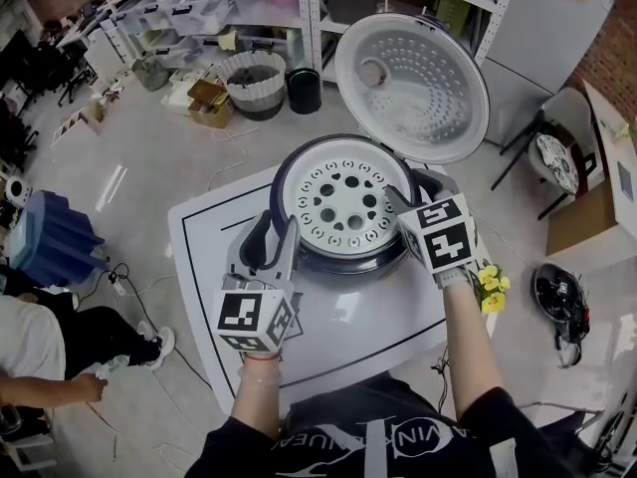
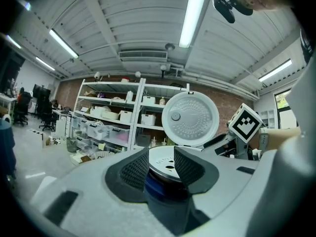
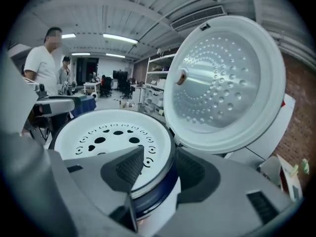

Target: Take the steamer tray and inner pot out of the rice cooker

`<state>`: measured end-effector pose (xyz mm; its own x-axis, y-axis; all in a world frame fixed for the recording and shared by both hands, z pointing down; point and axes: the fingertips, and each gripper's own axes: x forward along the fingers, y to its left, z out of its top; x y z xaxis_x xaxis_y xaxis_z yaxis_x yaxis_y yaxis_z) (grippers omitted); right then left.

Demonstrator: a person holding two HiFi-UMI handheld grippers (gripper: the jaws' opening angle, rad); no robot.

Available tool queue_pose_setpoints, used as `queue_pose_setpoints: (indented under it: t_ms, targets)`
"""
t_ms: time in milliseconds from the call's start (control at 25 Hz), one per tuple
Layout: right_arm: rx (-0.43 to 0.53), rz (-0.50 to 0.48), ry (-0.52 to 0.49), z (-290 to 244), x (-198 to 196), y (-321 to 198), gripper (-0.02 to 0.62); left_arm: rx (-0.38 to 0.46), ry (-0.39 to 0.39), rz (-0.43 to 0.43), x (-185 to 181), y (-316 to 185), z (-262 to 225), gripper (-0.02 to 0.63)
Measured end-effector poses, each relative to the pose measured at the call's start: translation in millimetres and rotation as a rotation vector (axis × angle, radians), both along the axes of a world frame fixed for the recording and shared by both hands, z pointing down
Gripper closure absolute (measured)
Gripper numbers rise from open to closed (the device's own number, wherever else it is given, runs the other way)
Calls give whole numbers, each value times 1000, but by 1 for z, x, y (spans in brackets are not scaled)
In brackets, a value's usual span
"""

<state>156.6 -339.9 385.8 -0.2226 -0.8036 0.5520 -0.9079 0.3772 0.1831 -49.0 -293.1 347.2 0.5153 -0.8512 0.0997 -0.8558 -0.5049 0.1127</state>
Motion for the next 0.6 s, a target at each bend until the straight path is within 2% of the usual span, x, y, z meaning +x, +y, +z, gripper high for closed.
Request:
queue_pose_setpoints:
  t_ms: [160, 280, 360, 600]
  targets:
    - [-50, 18, 77, 12, 4, -4, 394, -11, 5, 6, 3, 2, 6, 474]
    - [-55, 18, 74, 14, 6, -7, 396, -16, 5, 7, 3, 1, 6, 474]
    - [-59, -2, 63, 15, 5, -10, 424, -20, 8, 4, 3, 1, 7, 475]
    - [-9, -53, 116, 6, 7, -11, 474, -45, -3, 14, 2, 8, 17, 474]
